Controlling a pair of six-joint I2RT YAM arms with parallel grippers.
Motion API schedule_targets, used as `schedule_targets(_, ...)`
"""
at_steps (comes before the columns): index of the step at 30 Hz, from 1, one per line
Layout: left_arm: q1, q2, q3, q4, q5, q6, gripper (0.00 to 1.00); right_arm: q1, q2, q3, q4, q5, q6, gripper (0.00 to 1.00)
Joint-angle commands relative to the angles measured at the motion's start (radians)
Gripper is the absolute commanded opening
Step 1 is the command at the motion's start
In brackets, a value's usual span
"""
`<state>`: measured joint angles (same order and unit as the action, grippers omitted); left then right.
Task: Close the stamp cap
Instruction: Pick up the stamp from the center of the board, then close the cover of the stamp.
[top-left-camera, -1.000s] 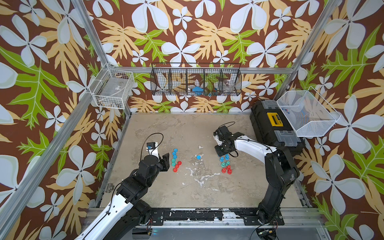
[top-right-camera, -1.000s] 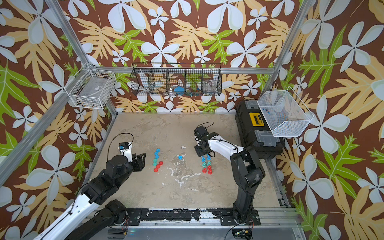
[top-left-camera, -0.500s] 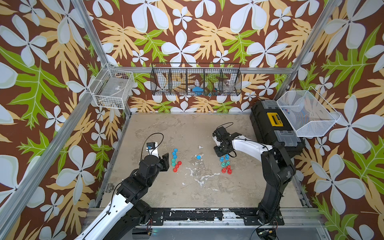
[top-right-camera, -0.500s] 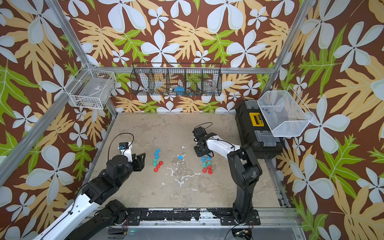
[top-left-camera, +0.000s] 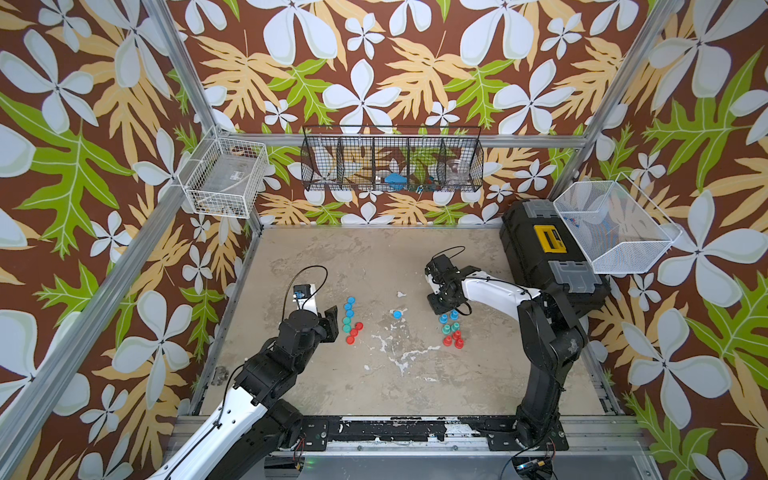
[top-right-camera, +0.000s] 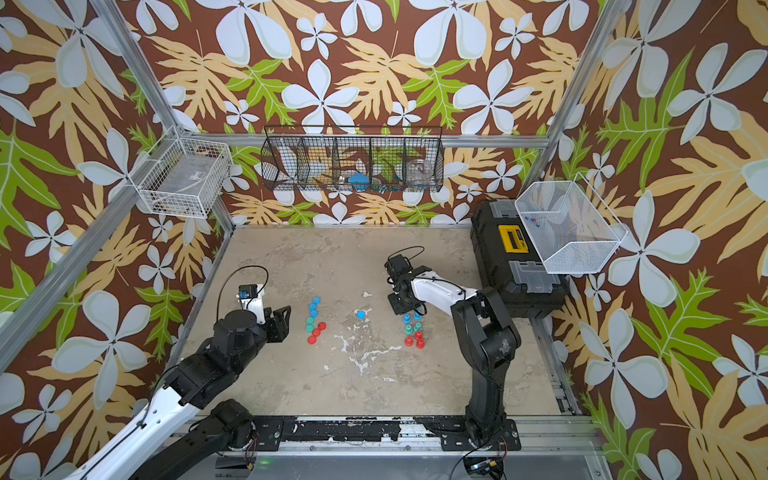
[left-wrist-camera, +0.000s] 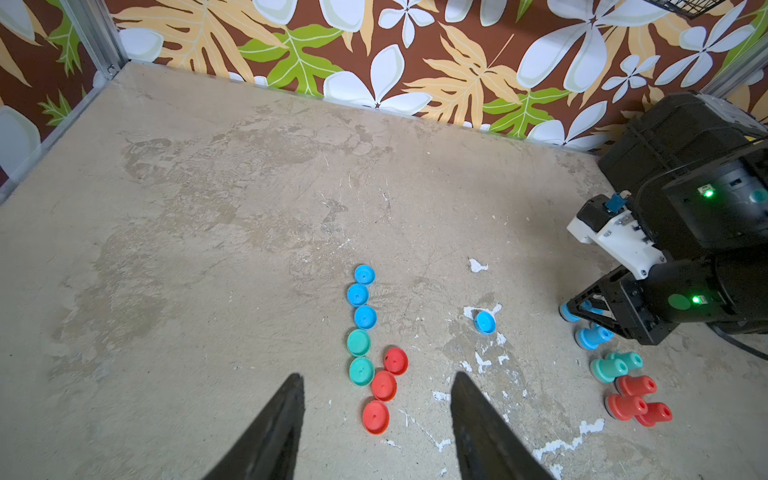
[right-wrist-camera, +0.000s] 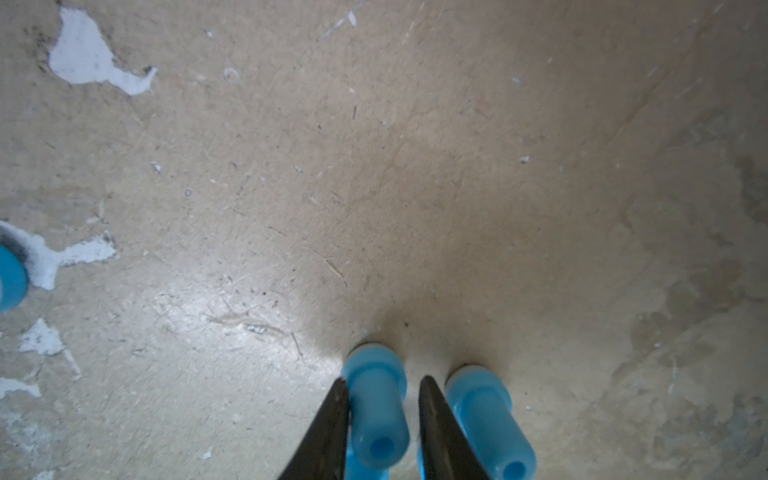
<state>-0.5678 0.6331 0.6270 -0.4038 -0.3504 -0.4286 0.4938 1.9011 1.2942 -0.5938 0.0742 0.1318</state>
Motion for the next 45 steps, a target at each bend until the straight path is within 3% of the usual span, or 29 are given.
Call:
schedule_targets(1,0.002,0.0,-0.001,-0.011,-0.015,-0.002,0.58,0.005,0.002,0.003,0.009,-0.011,0.017,0.28)
schedule_targets(7,0.002,0.0,-0.001,-0.012,-0.018,-0.005,0.58,0.012,-0.004,0.001,0.008,-0.012,0.022,0.12)
schedule_targets(10,0.002,0.0,-0.001,-0.014,-0.02,-0.007,0.58,0.024,-0.017,0.006,0.01,-0.011,0.027,0.09)
schedule_targets(29,0.002,-0.002,-0.001,-0.016,-0.025,-0.013,0.58,0.202,0.05,0.214,-0.032,-0.04,0.067,0.09)
schedule_targets(45,0.002,0.004,0.0,-0.018,-0.027,-0.015,0.58,0.272,0.142,0.287,-0.042,-0.044,0.081,0.09)
